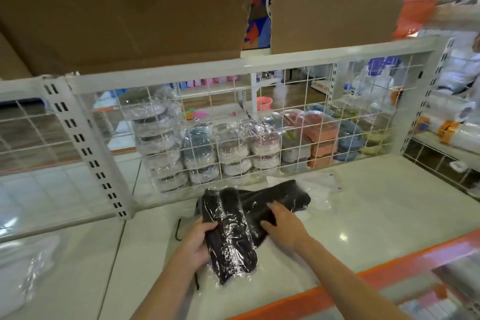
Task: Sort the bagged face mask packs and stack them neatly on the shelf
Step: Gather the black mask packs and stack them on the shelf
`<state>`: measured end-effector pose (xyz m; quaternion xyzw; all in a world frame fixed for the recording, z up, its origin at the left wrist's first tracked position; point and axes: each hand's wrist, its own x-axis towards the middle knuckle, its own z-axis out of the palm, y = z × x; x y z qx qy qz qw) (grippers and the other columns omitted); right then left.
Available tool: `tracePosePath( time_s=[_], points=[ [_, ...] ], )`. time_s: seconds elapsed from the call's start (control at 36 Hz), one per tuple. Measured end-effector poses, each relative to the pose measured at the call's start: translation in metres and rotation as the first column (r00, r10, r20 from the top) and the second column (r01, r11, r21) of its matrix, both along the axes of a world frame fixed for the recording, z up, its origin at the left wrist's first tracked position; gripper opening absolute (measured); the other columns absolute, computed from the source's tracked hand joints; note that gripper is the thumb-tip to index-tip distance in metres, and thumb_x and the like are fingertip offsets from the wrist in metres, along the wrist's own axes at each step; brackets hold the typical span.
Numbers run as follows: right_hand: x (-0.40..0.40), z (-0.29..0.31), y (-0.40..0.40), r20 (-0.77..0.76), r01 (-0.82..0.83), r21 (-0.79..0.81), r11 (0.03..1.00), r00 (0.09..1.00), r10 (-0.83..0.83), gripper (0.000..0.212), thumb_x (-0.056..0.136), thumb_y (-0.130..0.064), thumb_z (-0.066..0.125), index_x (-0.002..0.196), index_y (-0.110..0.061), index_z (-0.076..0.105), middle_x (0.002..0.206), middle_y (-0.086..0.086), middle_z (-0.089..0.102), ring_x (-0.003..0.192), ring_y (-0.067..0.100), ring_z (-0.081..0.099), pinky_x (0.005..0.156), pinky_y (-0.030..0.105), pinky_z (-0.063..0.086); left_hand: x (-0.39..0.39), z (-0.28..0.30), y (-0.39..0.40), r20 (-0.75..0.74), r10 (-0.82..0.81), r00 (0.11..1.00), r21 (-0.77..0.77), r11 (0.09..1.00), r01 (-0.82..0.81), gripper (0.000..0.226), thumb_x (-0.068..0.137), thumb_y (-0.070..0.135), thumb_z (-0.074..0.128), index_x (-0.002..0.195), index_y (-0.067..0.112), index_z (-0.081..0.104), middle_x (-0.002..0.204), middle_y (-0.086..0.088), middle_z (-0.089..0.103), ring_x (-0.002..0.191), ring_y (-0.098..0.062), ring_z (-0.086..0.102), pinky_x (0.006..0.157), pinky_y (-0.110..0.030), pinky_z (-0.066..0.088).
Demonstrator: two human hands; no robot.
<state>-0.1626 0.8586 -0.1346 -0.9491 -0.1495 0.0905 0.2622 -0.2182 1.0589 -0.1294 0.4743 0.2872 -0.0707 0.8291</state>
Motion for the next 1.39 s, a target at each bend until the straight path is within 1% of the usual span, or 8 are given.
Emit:
tracePosePath(
  time_s=[0.28, 0.56, 0.67, 0.81, 1.0, 1.17, 1.31, 1.39],
  points=[
    [0.007, -0.006, -0.004, 0.131, -0.041, -0.391, 0.92, 0.986, 0.1, 0.044, 0.095, -0.041, 0.042, 0.132, -0.016, 0.041, 0.135, 0.012, 0.039, 0.124, 0.031, 0.043, 0.102, 0.04, 0.04, -0.019, 0.002, 0.012, -0.021, 0.105, 0.994, 0.031, 0.994, -0.105, 0.023, 0.091, -0.007, 0.042, 0.11, 0.002, 0.052, 0.093, -0.022, 0.06, 0.082, -0.031, 0.059, 0.081, -0.051, 0.048],
    [-0.022, 0.008, -0.004, -0.041, -0.472, 0.276, 0.837, 0.864, 0.501, 0.021, 0.093, -0.035, 0.056, 0.102, -0.02, 0.067, 0.1, -0.015, 0.058, 0.09, -0.001, 0.056, 0.082, 0.018, 0.043, -0.025, 0.002, -0.011, 0.059, 0.085, 0.995, -0.18, 0.981, -0.073, 0.055, 0.086, 0.051, 0.05, 0.104, 0.002, 0.07, 0.106, -0.025, 0.066, 0.093, -0.034, 0.066, 0.08, -0.042, 0.052],
    [-0.018, 0.008, 0.007, -0.091, -0.425, 0.346, 0.836, 0.872, 0.481, 0.021, 0.093, -0.031, 0.056, 0.104, -0.019, 0.068, 0.097, -0.01, 0.064, 0.091, 0.002, 0.058, 0.093, 0.028, 0.047, -0.03, 0.001, -0.013, 0.0, 0.134, 0.991, -0.016, 0.991, -0.134, 0.031, 0.086, 0.012, 0.059, 0.113, -0.004, 0.06, 0.09, -0.024, 0.07, 0.087, -0.035, 0.064, 0.082, -0.047, 0.049],
    [0.009, 0.0, 0.007, 0.002, -0.263, -0.112, 0.958, 0.964, 0.265, 0.062, 0.09, -0.049, 0.054, 0.141, -0.017, 0.039, 0.149, 0.005, 0.033, 0.136, 0.025, 0.032, 0.114, 0.039, 0.027, -0.037, 0.003, -0.013, -0.024, 0.183, 0.983, 0.083, 0.98, -0.18, 0.018, 0.089, -0.011, 0.047, 0.097, 0.002, 0.056, 0.088, -0.023, 0.064, 0.083, -0.034, 0.06, 0.096, -0.054, 0.043],
    [0.009, 0.001, 0.009, 0.123, -0.219, -0.35, 0.911, 0.953, 0.276, 0.037, 0.093, -0.031, 0.049, 0.126, -0.016, 0.045, 0.125, 0.008, 0.05, 0.115, 0.027, 0.05, 0.098, 0.039, 0.043, -0.051, 0.006, -0.008, -0.014, 0.226, 0.974, 0.092, 0.97, -0.224, 0.026, 0.089, -0.008, 0.047, 0.112, 0.002, 0.054, 0.096, -0.024, 0.063, 0.085, -0.034, 0.061, 0.072, -0.045, 0.049],
    [0.009, 0.002, 0.005, 0.202, -0.281, 0.148, 0.948, 0.947, 0.249, 0.008, 0.094, -0.022, 0.051, 0.091, -0.02, 0.058, 0.094, -0.001, 0.06, 0.086, 0.011, 0.058, 0.078, 0.029, 0.046, -0.054, -0.002, -0.009, -0.053, 0.255, 0.965, 0.044, 0.966, -0.253, 0.032, 0.093, 0.013, 0.052, 0.12, -0.003, 0.056, 0.094, -0.023, 0.067, 0.089, -0.034, 0.063, 0.076, -0.045, 0.049],
    [-0.011, 0.027, 0.002, -0.272, -0.585, 0.432, 0.686, 0.641, 0.718, 0.027, 0.088, -0.016, 0.061, 0.079, -0.041, 0.067, 0.106, -0.016, 0.066, 0.106, -0.002, 0.059, 0.096, 0.023, 0.043, -0.053, -0.003, -0.015, 0.0, 0.235, 0.972, -0.115, 0.966, -0.233, 0.068, 0.081, 0.063, 0.058, 0.123, 0.01, 0.06, 0.125, -0.025, 0.059, 0.118, -0.041, 0.054, 0.102, -0.054, 0.04],
    [-0.012, 0.025, 0.004, -0.394, -0.54, 0.484, 0.689, 0.569, 0.722, 0.029, 0.087, -0.005, 0.054, 0.088, -0.027, 0.072, 0.109, -0.009, 0.068, 0.112, 0.008, 0.059, 0.1, 0.025, 0.043, -0.054, 0.003, -0.022, 0.032, 0.189, 0.981, 0.089, 0.978, -0.191, 0.048, 0.081, 0.029, 0.073, 0.121, 0.005, 0.059, 0.11, -0.025, 0.066, 0.103, -0.039, 0.063, 0.094, -0.052, 0.047]
  ],
)
